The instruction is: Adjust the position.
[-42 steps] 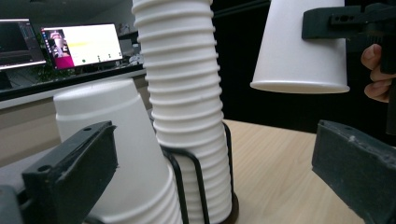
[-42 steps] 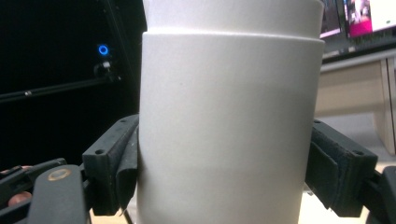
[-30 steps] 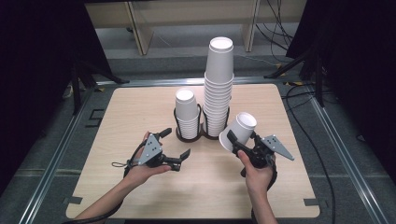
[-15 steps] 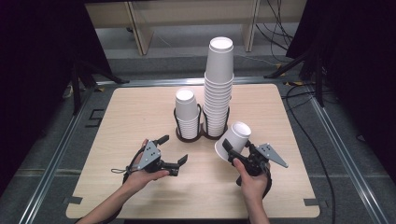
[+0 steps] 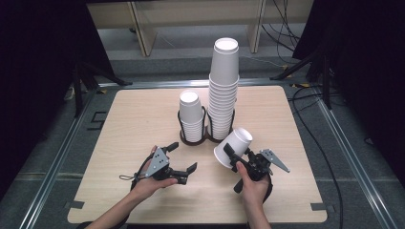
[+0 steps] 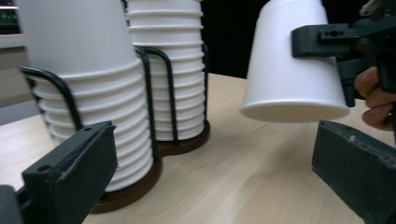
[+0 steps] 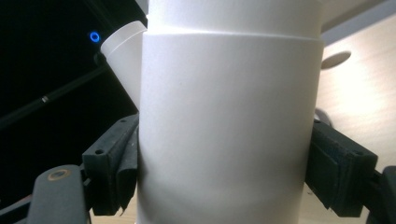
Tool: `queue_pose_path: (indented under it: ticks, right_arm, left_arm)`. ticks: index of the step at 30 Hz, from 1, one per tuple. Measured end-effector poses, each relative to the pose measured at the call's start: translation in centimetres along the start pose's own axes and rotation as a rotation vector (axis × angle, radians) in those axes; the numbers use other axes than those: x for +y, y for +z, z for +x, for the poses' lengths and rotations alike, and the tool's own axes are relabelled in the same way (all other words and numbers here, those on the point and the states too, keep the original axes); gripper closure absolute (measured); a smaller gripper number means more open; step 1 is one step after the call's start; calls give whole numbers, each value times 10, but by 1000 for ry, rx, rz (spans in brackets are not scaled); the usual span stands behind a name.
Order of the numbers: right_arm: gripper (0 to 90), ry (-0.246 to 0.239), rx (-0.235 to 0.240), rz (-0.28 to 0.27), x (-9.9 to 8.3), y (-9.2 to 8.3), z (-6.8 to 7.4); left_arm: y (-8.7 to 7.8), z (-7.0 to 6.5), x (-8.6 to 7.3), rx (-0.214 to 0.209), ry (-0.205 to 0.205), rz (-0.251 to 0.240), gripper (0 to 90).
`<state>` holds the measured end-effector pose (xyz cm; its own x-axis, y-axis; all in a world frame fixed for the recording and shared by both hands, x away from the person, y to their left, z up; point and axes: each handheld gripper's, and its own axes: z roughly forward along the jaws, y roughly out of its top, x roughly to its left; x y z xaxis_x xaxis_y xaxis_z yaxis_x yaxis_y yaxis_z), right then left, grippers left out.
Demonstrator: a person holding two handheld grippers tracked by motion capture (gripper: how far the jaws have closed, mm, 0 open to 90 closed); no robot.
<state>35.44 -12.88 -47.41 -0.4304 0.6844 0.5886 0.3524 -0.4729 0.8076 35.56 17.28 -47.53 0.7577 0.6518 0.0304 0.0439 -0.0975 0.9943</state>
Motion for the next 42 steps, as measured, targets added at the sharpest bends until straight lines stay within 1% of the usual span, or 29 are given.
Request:
queue_pose_path:
  ticks: [1,2,3,4,5,6,7,8,9,12,13,14,16,17,18,20,22,23,26,29,30,31,32,33,34,35,36,37,42]
  right_arm:
    - [202,34,-5,6,-1,0,0]
    - [202,45,-6,10,-2,-1,-1]
    - [201,65,-8,14,-3,-1,-1]
    - [201,65,-8,14,-3,-1,-1]
    - [201,71,-11,12,-3,-1,-1]
    - [201,90,-7,4,-4,-1,-1]
    - [202,104,-12,-4,-4,-1,0]
    - [202,115,-13,-5,-5,-1,0]
    - [202,115,-1,-10,-5,-1,-2]
    - [202,132,-12,-11,-7,0,-1]
    - [202,149,0,-9,-9,2,-2]
    - [202,164,-7,-8,-9,3,-1]
    - [202,186,11,-8,-11,4,0]
    - [202,195,10,-17,-11,5,0]
    - [201,195,15,-12,-11,5,1]
    - [202,206,28,-13,-12,7,2]
    - [202,210,24,-10,-12,7,2]
    - [202,246,42,-8,-12,9,3]
    - [202,250,19,-12,-13,10,3]
    - [203,271,22,-9,-15,11,4]
    - [203,277,38,-9,-15,12,4]
    - [203,266,30,-14,-16,12,4]
    - [203,317,42,-4,-15,12,7]
    - [203,283,35,-9,-16,13,4]
    - [203,315,41,-7,-16,13,6]
    - [203,318,27,-2,-16,13,7]
    - [203,314,46,-9,-16,13,6]
    - [203,296,56,-17,-17,14,5]
    - [203,304,44,-15,-19,15,3]
  left_arm:
    - [1,-1,-1,-8,-1,1,0]
    - [4,-4,-1,-19,4,2,0]
    - [6,-5,-2,-28,0,-12,0]
    - [6,-5,-2,-28,0,-12,0]
    - [8,-8,-1,-40,6,1,0]
    - [11,-10,-1,-51,1,-20,0]
    - [11,-11,0,-51,7,1,0]
    - [11,-11,0,-51,7,1,0]
    - [12,-13,0,-61,11,0,0]
    - [13,-15,0,-76,16,2,0]
    - [14,-16,0,-82,10,-2,0]
    - [15,-17,0,-85,9,-5,0]
    - [16,-18,0,-95,-2,-5,0]
    - [17,-18,0,-100,0,-4,0]
    - [17,-18,0,-100,0,-4,0]
    - [20,-20,0,-114,5,1,0]
    - [21,-20,-1,-121,2,3,0]
    - [24,-20,-1,-127,1,0,0]
    - [27,-21,-2,-130,7,2,0]
    - [30,-21,-3,-134,15,13,0]
    - [31,-21,-3,-134,17,11,0]
    - [32,-21,-3,-135,25,18,0]
    - [32,-21,-3,-135,25,18,0]
    - [34,-22,-3,-137,30,13,0]
    - [35,-23,-3,-138,34,20,0]
    - [36,-23,-3,-140,37,22,0]
    - [37,-24,-3,-142,35,20,0]
    - [38,-24,-4,-145,40,22,0]
    - [43,-27,-5,-160,50,25,0]
